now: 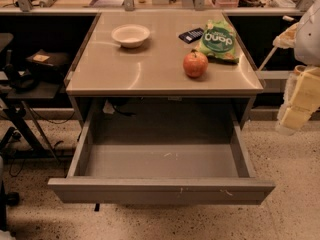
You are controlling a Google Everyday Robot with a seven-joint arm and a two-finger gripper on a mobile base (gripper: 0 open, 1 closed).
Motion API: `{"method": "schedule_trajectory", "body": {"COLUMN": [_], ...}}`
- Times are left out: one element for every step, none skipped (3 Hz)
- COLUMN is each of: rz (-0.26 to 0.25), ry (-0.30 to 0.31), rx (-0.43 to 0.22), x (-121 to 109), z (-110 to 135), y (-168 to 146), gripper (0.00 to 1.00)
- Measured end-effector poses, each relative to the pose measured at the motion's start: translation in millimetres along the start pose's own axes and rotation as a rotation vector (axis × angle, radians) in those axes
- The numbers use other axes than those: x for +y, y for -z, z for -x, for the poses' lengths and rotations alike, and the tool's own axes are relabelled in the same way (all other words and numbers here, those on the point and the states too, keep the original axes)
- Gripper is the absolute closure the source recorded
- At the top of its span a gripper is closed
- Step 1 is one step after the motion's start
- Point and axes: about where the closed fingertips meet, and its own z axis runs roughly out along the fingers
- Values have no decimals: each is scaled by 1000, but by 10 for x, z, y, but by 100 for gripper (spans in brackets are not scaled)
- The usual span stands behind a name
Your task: Place apple into top drawer
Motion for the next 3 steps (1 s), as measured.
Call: {"method": "schedule_trajectory", "body": {"rz": [0,-1,3], "ry": [0,-14,-37], "rx": [0,-48,-133], "x": [0,-156,-336], "z": [0,2,-20], "y": [0,-113,-307], "gripper": [0,0,0]}}
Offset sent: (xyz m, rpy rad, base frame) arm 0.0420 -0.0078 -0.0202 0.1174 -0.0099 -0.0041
